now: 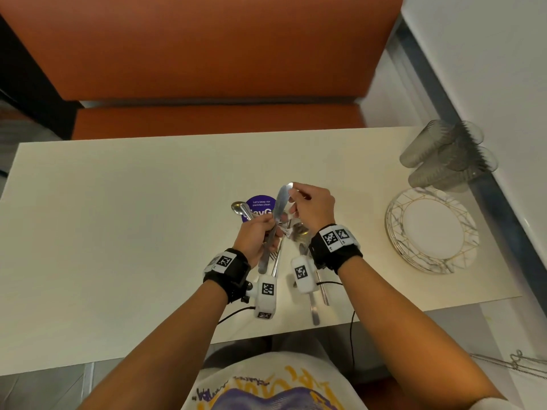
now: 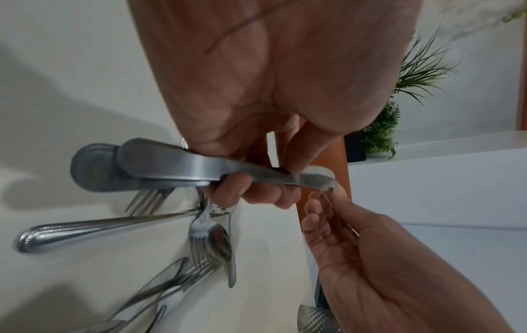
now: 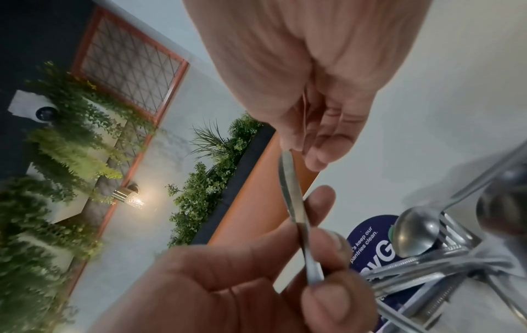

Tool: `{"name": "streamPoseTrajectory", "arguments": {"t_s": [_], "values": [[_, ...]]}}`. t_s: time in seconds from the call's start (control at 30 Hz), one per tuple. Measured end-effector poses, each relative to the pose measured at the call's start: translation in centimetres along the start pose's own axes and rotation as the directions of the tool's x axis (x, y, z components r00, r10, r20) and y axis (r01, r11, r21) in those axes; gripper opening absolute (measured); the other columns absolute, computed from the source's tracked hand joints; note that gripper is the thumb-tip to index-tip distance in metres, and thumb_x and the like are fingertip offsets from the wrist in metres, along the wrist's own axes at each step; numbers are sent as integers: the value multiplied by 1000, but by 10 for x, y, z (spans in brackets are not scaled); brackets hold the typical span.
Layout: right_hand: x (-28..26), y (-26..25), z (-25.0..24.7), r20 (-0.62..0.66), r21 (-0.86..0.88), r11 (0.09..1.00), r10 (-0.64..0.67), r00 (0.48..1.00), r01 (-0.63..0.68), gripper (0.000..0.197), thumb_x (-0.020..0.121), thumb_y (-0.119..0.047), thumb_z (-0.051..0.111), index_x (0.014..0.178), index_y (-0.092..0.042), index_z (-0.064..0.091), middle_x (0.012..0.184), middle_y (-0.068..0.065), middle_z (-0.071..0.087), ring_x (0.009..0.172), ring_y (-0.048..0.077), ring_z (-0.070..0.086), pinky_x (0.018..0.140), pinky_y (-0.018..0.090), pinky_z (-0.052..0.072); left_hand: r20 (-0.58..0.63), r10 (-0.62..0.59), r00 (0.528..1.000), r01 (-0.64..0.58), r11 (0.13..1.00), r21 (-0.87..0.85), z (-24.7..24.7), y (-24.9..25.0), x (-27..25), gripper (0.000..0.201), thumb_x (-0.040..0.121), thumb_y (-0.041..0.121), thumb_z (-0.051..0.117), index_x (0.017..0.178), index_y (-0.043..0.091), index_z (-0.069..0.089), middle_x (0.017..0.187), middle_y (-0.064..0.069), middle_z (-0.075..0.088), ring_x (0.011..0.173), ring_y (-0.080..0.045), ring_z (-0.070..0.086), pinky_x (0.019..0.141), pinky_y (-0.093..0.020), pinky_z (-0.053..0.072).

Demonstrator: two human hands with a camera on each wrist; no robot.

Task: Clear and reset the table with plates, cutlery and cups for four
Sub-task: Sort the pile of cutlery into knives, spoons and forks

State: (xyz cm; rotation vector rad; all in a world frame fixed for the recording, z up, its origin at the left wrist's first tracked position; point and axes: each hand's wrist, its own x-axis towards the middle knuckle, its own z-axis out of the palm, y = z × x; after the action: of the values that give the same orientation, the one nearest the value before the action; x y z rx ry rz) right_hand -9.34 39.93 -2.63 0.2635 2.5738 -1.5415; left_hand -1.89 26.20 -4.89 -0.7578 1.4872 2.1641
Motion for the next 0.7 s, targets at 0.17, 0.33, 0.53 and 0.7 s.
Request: {"name": "streamPoseTrajectory", "arguments": {"t_s": [0.17, 0.33, 0.53, 0.7], "values": [[-6, 1, -4, 51, 35, 999, -20, 999, 18, 17, 95, -10, 65, 99, -16, 80, 77, 8, 76, 54, 16, 72, 61, 31, 61, 35, -56, 998, 58, 997, -44, 5, -1, -2, 28, 104, 14, 47, 106, 8, 74, 80, -15, 63, 61, -22, 54, 58, -34, 43], [-5, 7, -8, 110, 39, 999, 1, 994, -5, 25, 95, -9, 65, 117, -17, 74, 77, 7, 77, 60, 20, 74, 66, 39, 64, 67, -77, 995, 80, 995, -51, 7, -8, 2, 24, 101, 16, 52, 102, 10, 75, 82, -15, 60, 64, -23, 54, 59, -34, 42], [2, 9, -22, 205, 34, 999, -11, 979, 4, 27, 94, -1, 62, 115, -15, 73, 76, 8, 75, 61, 19, 74, 65, 36, 63, 44, -86, 995, 90, 992, -91, 17, -11, 4, 22, 102, 15, 52, 108, 8, 73, 75, -10, 57, 60, -19, 48, 54, -31, 37], [7, 17, -32, 286, 18, 1000, -4, 958, -1, 24, 93, 0, 61, 110, -14, 73, 74, 8, 77, 66, 24, 76, 70, 39, 64, 26, -94, 995, 95, 994, -60, 23, -16, 5, 24, 103, 15, 48, 110, 7, 70, 76, -9, 57, 59, -18, 47, 52, -30, 34]]}}
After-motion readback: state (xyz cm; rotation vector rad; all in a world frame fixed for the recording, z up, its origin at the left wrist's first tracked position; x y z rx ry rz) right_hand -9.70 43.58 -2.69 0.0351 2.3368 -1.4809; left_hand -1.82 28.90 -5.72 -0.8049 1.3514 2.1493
